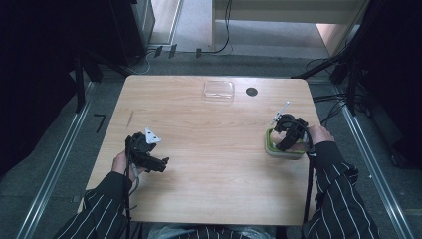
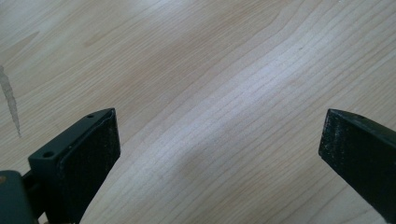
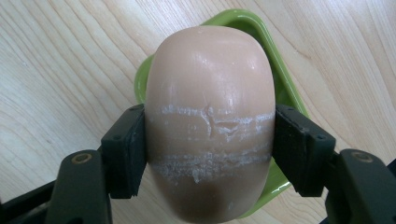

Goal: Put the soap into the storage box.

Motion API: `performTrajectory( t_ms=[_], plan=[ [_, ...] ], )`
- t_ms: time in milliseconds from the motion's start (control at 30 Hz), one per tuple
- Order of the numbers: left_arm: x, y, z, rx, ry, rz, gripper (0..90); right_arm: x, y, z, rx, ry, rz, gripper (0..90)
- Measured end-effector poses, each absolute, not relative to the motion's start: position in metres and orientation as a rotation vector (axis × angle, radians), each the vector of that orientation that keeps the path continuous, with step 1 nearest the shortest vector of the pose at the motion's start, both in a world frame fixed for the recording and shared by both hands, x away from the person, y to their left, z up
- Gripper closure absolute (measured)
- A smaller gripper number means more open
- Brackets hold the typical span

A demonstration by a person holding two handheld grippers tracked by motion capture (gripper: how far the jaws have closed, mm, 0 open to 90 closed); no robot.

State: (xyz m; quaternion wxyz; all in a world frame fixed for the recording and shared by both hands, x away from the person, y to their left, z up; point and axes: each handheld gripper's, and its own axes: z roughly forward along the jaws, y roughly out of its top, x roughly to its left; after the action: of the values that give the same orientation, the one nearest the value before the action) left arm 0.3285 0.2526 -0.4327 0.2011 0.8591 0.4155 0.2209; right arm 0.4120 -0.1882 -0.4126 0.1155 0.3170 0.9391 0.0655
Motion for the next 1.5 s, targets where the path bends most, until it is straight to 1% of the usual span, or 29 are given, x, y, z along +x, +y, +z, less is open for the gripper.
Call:
performTrajectory(
  t_ms=[833,1500],
  plan=[
    [0.329,0.253,-0.433,2.401,1.161,0.617,0.0,0.428,-0.202,-0.425,0.881,2.757,0.217,33.8],
    [0.33,0.252,-0.434,2.403,1.162,0.616,0.0,0.435,-0.202,-0.435,0.86,2.789,0.221,33.8]
  ],
)
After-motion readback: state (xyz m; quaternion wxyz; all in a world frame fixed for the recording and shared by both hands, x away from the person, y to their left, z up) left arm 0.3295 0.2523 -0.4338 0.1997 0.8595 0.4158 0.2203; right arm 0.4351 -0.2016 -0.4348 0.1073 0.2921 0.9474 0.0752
